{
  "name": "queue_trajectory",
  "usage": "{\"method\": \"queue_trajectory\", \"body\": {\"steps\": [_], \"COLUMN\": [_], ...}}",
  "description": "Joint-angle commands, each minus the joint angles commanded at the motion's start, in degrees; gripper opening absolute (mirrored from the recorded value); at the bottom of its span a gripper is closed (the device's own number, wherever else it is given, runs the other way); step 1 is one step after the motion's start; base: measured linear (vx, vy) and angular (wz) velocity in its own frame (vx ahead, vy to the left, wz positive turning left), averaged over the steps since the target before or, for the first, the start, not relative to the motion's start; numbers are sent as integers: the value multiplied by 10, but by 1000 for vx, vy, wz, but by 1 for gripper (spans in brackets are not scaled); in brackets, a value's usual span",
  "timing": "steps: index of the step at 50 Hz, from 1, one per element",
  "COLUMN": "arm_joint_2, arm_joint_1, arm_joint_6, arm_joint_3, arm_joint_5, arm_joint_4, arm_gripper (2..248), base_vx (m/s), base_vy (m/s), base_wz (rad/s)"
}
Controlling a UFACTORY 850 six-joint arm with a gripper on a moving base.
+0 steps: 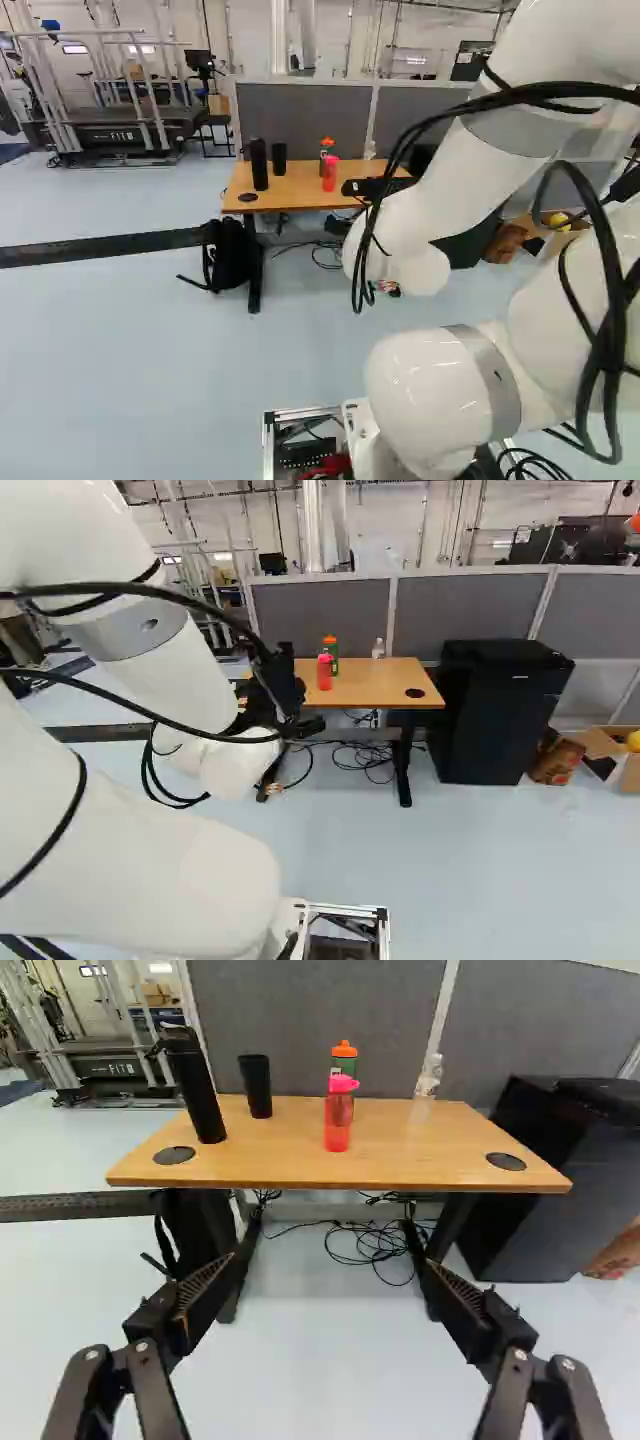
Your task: Pick up the green bottle from the table
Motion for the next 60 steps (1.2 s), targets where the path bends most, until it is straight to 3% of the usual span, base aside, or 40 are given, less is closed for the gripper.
{"method": "queue_trajectory", "body": {"steps": [60], "arm_joint_2": [0], "arm_joint_1": [0], "arm_joint_6": [0], "arm_joint_3": [0], "arm_joint_5": [0], "arm_joint_4": [0], "arm_gripper": [247], "base_vx": [166], "base_vy": [3], "base_wz": [-7]}}
